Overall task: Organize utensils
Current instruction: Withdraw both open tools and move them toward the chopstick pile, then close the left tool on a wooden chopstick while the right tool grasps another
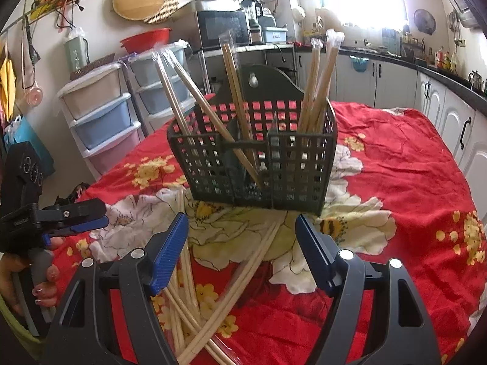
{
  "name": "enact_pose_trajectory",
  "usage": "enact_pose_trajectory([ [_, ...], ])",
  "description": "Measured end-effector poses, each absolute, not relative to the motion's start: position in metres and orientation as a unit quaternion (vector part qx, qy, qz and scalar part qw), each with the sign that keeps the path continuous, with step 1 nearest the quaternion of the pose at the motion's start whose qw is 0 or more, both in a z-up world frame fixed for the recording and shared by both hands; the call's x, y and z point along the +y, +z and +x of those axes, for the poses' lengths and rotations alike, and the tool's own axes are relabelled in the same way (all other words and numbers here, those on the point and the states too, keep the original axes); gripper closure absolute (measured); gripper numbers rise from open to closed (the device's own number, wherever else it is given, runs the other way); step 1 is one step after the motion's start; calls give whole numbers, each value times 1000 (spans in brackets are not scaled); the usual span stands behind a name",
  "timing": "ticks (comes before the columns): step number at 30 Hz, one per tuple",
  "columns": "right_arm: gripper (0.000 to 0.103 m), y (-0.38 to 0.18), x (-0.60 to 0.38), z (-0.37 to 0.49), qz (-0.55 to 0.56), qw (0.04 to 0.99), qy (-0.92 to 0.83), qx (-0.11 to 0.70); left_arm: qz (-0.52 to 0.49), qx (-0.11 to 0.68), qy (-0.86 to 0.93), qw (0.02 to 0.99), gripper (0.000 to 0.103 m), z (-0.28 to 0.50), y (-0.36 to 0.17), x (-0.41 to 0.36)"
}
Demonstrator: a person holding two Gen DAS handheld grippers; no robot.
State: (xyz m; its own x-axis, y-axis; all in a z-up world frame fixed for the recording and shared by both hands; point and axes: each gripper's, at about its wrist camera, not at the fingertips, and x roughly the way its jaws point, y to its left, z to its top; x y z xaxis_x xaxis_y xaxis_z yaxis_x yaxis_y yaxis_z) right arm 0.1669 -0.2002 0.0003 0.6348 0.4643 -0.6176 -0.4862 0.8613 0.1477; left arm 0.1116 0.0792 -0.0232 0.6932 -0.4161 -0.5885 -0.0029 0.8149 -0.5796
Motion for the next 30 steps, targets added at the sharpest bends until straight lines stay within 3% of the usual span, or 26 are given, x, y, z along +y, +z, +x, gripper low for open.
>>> enact_pose_trajectory([
  [7,33,-18,-202,178,-18,892,255,373,-278,392,-141,866,12,113,-29,68],
  [11,33,-26,-204,184,-7,887,252,388,-291,408,-155,852,26,115,-39,66],
  [21,33,-33,-204,195,-5,878,249,409,-308,433,-163,832,43,122,-57,60],
  [24,33,-38,-202,200,-5,872,247,422,-311,439,-162,827,55,127,-62,58],
  [30,46,-50,-200,213,21,850,257,458,-321,442,-163,822,65,135,-66,58],
])
